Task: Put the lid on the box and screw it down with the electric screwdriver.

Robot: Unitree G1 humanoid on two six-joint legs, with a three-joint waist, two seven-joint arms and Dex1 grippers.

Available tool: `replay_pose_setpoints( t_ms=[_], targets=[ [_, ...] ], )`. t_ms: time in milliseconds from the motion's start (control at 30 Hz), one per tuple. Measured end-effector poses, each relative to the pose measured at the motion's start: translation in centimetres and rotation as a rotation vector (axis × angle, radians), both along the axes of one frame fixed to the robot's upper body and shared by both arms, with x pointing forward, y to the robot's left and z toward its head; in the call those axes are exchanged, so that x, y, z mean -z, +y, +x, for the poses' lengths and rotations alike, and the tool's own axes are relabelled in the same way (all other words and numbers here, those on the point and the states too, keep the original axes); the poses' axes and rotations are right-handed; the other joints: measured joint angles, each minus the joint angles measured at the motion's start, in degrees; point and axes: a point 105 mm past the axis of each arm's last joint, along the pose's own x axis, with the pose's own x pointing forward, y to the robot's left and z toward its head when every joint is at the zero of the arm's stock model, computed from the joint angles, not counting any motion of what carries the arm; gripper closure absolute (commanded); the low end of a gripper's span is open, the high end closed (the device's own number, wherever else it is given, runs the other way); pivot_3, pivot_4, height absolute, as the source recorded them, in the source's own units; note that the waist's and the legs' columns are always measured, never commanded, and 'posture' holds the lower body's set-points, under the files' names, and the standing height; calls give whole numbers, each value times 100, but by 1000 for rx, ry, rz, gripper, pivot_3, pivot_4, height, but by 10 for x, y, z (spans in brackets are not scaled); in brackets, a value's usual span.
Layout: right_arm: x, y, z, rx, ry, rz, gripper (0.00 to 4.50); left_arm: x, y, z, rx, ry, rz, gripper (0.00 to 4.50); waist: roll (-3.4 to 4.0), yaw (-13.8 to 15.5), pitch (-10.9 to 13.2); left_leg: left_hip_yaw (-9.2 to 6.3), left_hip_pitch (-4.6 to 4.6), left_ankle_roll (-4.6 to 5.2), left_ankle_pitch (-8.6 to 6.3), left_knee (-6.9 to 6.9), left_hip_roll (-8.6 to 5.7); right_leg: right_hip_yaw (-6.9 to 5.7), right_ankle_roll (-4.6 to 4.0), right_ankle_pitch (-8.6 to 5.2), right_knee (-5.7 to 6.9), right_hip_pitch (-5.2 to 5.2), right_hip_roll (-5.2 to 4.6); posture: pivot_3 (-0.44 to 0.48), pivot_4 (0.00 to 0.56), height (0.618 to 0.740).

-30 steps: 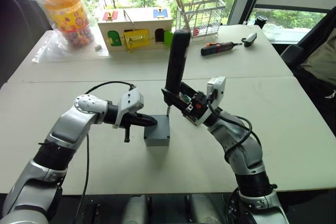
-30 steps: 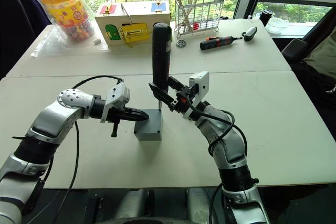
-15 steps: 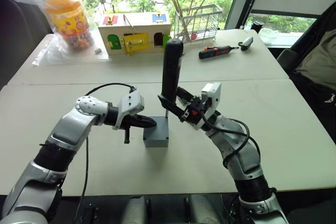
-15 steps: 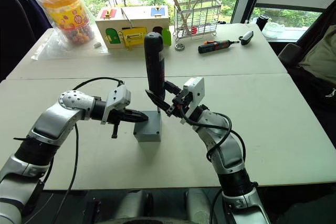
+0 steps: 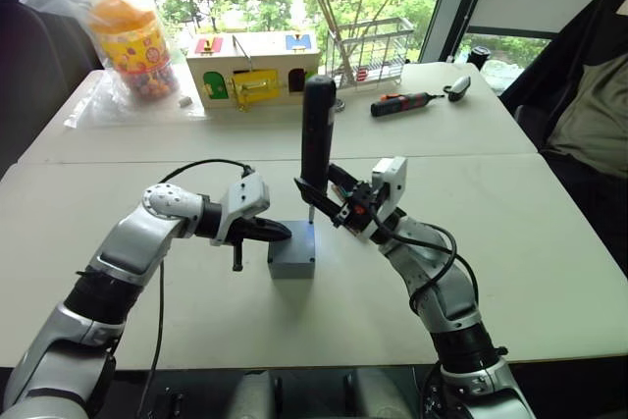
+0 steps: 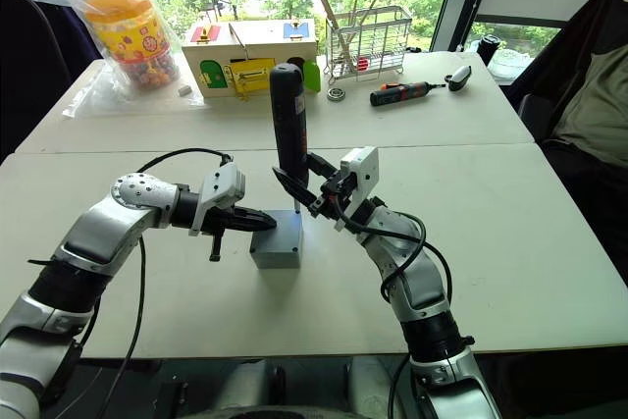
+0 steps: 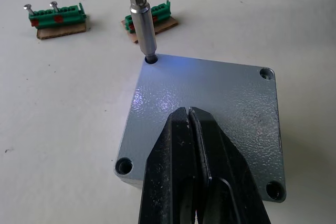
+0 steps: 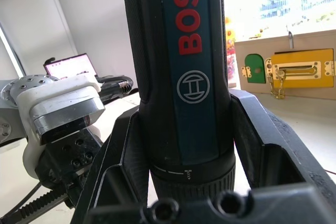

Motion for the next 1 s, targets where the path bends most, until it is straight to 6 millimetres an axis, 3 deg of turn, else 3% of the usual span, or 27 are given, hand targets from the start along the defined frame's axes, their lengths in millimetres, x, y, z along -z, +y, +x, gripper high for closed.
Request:
replay_pose_setpoints(
  t_ms=[367,633,733,867,1000],
  targets=[
    [-1,-2,-6,1,2,-5,2699,2,-2,0,-2,-2,-11,4500,-4,9,-3,-1,-1,0,0,-4,0,0,-1,0,-5,0,-5,0,150,736],
    [-18,-18,3,26,119,48,2699,1,-5,-2,2,3,-36,4500,10,20,15,-1,-27,-1,0,-7,-2,0,-1,0,-10,-21,-21,0,150,736],
    [-39,-31,9,57,169,35,2699,-3,-6,-4,-4,26,-79,4500,25,45,29,-6,-116,-22,12,6,-4,-2,0,2,1,-102,-32,0,150,736],
    [-89,-70,23,197,120,82,2699,-9,-7,-2,-59,88,-184,4500,26,53,33,-10,-215,-45,27,11,-17,-12,2,4,17,-201,-48,0,150,736],
    [-130,-105,34,328,77,204,2699,-38,-17,11,-132,29,-362,4500,13,40,49,-9,-262,-81,47,13,-20,-15,4,5,21,-244,-50,0,150,736]
  ],
)
